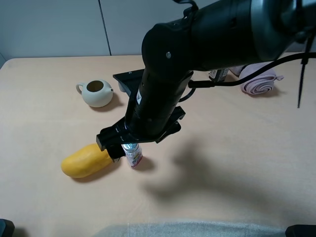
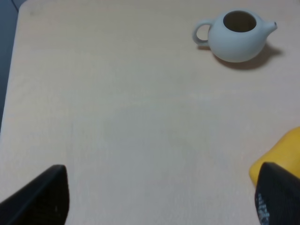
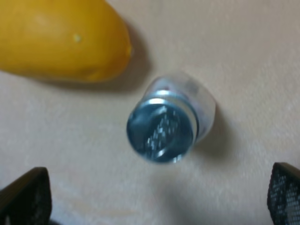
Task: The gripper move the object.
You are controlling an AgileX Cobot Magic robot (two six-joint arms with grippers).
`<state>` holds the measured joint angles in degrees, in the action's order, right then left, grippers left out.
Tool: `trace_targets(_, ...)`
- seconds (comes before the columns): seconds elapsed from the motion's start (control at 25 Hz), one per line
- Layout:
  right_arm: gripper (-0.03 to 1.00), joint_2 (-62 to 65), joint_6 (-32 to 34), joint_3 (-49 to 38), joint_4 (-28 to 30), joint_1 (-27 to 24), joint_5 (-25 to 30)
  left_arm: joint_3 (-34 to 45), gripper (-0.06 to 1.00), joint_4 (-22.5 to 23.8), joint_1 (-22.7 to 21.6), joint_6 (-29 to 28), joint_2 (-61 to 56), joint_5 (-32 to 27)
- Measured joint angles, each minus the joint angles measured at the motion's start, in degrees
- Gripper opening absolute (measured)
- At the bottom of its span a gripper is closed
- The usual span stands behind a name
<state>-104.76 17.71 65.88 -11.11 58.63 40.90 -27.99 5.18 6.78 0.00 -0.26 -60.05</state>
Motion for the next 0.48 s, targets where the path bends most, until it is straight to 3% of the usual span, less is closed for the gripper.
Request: trace_targets(0.48,0.69,12.56,-0.09,0.0,0.84,-0.83,9.27,0.0,0.79,0.0,0.0,0.0,0.0,0.0)
